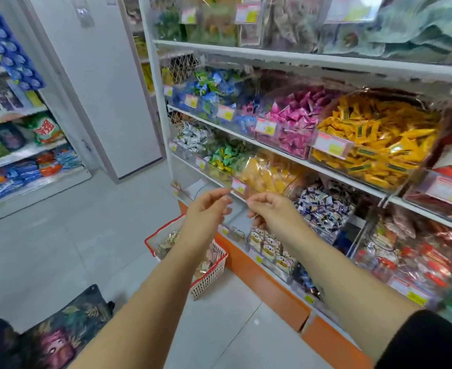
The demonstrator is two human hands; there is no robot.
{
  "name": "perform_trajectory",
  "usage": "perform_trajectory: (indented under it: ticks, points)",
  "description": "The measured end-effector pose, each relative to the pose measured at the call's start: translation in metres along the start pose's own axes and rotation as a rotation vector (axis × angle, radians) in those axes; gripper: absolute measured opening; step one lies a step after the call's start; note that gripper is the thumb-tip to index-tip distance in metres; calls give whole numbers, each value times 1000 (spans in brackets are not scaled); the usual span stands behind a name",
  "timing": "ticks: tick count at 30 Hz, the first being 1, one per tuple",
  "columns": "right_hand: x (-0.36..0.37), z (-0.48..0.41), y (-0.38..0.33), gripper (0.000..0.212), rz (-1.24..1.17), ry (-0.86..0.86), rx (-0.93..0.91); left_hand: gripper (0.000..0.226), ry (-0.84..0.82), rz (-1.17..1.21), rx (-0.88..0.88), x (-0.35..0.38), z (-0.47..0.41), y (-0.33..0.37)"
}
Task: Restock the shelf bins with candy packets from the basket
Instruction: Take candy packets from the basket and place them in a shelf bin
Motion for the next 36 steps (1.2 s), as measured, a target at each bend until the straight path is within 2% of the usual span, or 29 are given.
perform_trajectory:
  ticks: [11, 19, 26, 36]
  points:
    - [92, -139, 3, 10, 81, -31, 57, 18, -58, -32, -54, -92, -134, -20]
    - [174, -202, 53, 7, 35, 64, 229, 21, -177, -86, -191, -177, -229, -60]
    - [195, -254, 78, 5, 31, 147, 309, 19, -281, -119, -254, -192, -305, -78]
    - [223, -359, 89, 7, 12, 203, 358, 21, -321, -209, -288, -226, -414, -94]
Point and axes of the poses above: each hand's wrist, its own z-axis away from the middle knuckle, its own x-axis out of the palm, y = z × x, the point moved 8 cm from there along -z, towards the middle knuckle, and after that the axes turned 2 degrees about -x, right-handed, at the moved point
